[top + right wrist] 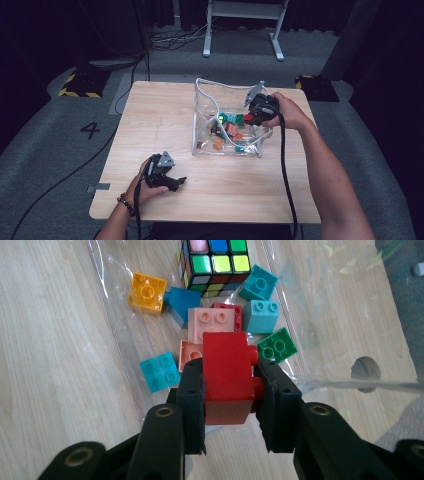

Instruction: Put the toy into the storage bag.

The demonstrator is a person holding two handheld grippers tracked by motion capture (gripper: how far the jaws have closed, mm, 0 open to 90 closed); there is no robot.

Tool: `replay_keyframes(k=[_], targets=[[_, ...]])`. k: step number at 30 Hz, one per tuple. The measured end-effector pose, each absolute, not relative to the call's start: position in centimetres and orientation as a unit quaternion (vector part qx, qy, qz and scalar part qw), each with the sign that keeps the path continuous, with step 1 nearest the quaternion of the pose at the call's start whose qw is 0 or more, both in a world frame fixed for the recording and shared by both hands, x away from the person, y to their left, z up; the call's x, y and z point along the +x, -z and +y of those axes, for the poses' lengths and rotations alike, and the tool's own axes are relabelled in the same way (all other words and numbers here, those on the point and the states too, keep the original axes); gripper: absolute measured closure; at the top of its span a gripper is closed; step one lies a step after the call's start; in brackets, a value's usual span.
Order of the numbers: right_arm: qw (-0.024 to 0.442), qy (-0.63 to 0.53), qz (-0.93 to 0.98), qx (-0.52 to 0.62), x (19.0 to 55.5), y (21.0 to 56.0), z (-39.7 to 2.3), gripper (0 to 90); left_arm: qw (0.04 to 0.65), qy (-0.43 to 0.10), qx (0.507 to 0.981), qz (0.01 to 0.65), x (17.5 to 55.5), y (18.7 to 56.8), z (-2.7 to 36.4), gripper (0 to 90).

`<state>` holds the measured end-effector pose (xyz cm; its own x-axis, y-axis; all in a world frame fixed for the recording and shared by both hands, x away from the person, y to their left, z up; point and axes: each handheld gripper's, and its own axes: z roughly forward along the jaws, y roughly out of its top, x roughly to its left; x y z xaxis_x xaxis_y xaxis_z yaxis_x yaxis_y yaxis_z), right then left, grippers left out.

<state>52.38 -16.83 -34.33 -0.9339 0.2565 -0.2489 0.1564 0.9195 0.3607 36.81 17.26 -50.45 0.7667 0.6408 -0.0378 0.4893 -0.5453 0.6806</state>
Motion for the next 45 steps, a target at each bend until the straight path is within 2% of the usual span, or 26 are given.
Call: replay_keyframes(k=[20,45], targets=[[0.155,-0.147,0.967,0.137,52.1,33.9,-20.5,66.9,0.35,-0.108,0.872,0.324,36.8,50.4,17.3,13.8],[0.168,-0.163,0.963,0.131,51.5,33.4,-20.5,63.5,0.349,-0.108,0.873,0.324,36.8,50.4,17.3,13.8]])
